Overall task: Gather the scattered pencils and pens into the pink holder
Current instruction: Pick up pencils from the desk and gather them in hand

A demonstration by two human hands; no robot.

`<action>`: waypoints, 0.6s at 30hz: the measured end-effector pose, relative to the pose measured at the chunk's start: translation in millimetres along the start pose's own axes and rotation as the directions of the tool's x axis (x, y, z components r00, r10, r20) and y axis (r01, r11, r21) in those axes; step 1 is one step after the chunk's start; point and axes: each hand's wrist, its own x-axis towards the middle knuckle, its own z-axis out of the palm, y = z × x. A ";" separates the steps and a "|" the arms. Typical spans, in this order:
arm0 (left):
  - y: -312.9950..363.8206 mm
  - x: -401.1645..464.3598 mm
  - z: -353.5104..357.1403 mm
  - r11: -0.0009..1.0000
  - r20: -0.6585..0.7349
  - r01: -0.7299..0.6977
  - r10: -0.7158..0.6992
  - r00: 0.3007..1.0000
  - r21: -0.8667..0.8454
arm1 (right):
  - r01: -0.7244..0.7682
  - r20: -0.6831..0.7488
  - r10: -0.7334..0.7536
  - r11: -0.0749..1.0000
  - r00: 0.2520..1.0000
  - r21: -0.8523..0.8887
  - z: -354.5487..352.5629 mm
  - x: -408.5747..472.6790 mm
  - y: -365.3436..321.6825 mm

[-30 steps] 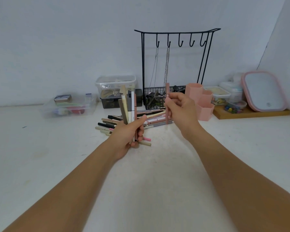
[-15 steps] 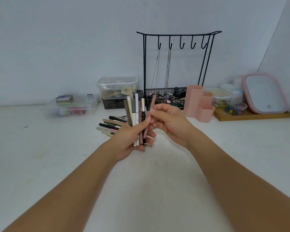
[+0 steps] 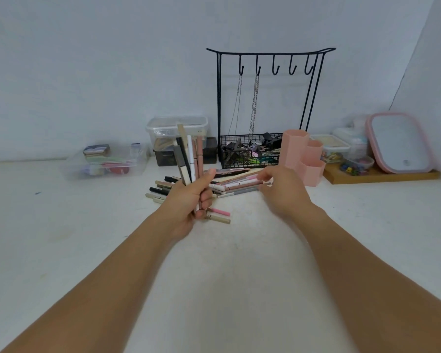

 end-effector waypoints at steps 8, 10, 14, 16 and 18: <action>-3.7 2.4 -1.1 1.000 -0.050 0.010 -0.009 0.999 0.023 | 0.055 0.125 -0.036 0.988 0.992 -0.146 3.5 4.1 3.4; -4.7 2.6 -0.5 0.999 -0.046 0.005 -0.003 0.999 0.040 | 0.071 0.142 -0.052 0.988 0.989 -0.134 1.6 5.3 5.2; -5.5 2.9 0.1 0.999 -0.058 0.001 0.002 0.998 0.047 | 0.056 0.149 -0.047 0.997 0.988 -0.056 -2.7 5.6 9.5; -4.9 3.2 -0.6 1.000 -0.061 0.010 -0.008 0.998 0.026 | 0.056 0.122 -0.056 0.998 0.991 0.002 -4.7 6.4 11.1; -3.8 2.8 -0.5 1.000 -0.052 0.021 -0.021 0.998 0.000 | 0.035 0.086 -0.046 0.991 0.995 0.132 -8.4 6.7 5.8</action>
